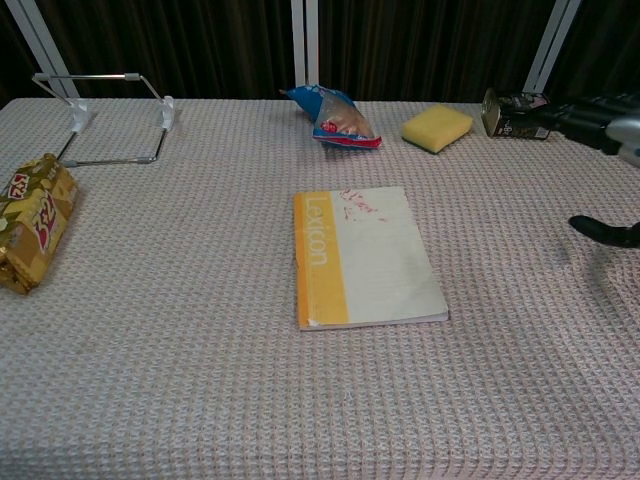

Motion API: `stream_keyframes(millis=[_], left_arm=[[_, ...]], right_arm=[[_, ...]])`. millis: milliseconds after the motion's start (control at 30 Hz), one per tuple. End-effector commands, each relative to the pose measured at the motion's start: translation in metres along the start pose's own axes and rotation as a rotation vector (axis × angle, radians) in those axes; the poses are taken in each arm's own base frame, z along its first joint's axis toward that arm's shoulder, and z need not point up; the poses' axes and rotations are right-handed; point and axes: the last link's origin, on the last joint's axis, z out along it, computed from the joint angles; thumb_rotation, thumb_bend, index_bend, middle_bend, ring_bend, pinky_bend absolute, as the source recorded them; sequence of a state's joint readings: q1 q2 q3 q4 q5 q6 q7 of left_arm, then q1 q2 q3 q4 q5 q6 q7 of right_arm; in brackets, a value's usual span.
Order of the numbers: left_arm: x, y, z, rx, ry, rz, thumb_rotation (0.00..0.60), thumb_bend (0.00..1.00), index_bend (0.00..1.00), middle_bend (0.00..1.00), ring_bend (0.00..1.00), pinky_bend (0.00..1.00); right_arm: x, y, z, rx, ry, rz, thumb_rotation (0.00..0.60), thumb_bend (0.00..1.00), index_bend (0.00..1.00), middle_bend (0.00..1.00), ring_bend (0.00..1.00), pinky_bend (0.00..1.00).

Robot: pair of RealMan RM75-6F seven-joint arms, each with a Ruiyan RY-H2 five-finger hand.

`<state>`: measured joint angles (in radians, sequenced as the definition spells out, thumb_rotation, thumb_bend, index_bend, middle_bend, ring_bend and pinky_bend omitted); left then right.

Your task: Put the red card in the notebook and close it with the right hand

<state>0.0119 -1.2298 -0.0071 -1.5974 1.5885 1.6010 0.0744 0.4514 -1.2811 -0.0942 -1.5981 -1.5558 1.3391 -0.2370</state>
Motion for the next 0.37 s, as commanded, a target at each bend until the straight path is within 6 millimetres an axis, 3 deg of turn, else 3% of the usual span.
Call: stream_keyframes(millis=[33, 200, 367], left_arm=[[0.001, 0.001, 0.002, -0.002, 0.003, -0.003, 0.6, 0.04, 0.36, 0.31, 0.21, 0.22], [0.005, 0.004, 0.003, -0.007, 0.008, 0.003, 0.6, 0.03, 0.36, 0.3, 0.21, 0.22], [0.006, 0.007, 0.002, -0.006, 0.003, 0.005, 0.6, 0.04, 0.36, 0.3, 0.21, 0.22]], right_arm=[[0.017, 0.039, -0.044, -0.139, 0.027, 0.032, 0.6, 0.0, 0.0, 0.03, 0.0, 0.0], [0.026, 0.063, -0.091, -0.264, 0.086, 0.059, 0.6, 0.0, 0.0, 0.01, 0.0, 0.0], [0.025, 0.074, -0.123, -0.315, 0.107, 0.079, 0.6, 0.0, 0.0, 0.0, 0.0, 0.0]])
